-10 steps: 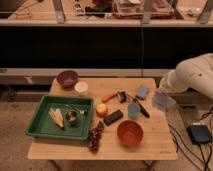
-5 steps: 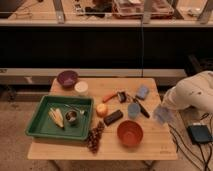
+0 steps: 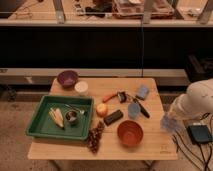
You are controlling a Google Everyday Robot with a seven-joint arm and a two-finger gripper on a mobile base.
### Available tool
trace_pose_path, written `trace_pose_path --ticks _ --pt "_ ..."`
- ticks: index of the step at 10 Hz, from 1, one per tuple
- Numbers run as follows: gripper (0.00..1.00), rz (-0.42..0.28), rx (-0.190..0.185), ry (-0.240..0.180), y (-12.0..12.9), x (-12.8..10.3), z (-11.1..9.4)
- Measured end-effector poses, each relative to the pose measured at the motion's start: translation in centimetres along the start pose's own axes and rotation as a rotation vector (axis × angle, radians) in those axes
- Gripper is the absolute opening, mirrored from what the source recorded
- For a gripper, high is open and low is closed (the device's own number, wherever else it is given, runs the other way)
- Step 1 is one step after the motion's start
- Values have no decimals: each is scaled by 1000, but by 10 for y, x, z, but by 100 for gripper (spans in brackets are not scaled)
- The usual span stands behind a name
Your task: Place towel in table surface
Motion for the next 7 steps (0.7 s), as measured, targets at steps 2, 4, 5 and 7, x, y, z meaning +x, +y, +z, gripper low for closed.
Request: trace_pose_path --ticks 2,4,5,7 --pt "0 -25 40 -61 -4 -16 10" --pt "0 -44 48 -83 -3 -25 9" --pt "0 -64 57 -92 -8 -29 8" --pt "0 -68 74 -129 -9 -38 9"
